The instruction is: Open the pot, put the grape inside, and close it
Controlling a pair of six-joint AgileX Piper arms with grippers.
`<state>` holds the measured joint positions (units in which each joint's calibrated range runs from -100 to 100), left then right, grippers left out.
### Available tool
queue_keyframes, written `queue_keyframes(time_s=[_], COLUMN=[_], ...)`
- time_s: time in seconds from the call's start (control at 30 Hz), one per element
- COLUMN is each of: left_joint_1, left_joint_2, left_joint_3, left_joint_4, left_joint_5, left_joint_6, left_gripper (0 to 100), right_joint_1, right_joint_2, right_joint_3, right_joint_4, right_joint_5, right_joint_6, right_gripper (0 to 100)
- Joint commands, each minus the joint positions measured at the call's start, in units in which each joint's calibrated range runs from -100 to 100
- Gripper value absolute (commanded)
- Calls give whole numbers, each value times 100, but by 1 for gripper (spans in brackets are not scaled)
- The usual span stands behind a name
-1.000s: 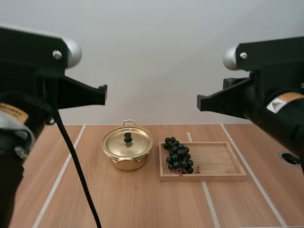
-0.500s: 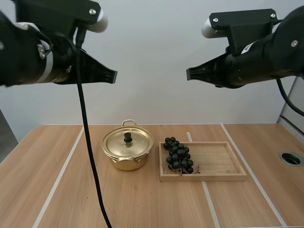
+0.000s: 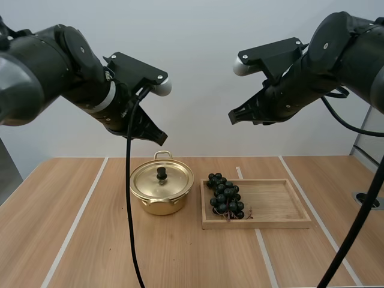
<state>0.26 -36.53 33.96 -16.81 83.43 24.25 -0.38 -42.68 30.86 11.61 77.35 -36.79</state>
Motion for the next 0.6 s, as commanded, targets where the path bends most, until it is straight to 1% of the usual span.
queue_keyframes(time_s=[0.0,0.1,0.23,0.37,0.4,0.43,0.47,0.5,0.53,0.57], left_joint_1=[15,15,15,15,15,15,15,15,15,15], left_joint_2=[307,364,363,363,363,363,363,363,363,363], left_joint_3=[-42,-42,-42,-42,-42,-42,-42,-42,-42,-42], left_joint_4=[-149,-149,-149,-136,-136,-136,-136,-136,-136,-136], left_joint_5=[-96,-96,-118,52,69,69,69,69,69,47], left_joint_6=[143,143,133,124,124,124,144,208,251,296], left_gripper=[0,0,0,0,2,7,16,29,41,61], right_joint_1=[-13,-13,-13,-13,-13,-13,-13,-13,-13,-13], right_joint_2=[85,85,85,85,85,85,85,85,85,85], right_joint_3=[-78,-78,-78,-78,-78,-78,-78,-78,-78,-78], right_joint_4=[52,156,469,481,481,481,481,481,481,481], right_joint_5=[-13,-13,-66,-66,-66,-27,-8,35,56,82], right_joint_6=[-148,-148,-148,-157,-206,-283,-325,-402,-492,-555], right_gripper=[0,0,0,0,0,0,8,23,43,67])
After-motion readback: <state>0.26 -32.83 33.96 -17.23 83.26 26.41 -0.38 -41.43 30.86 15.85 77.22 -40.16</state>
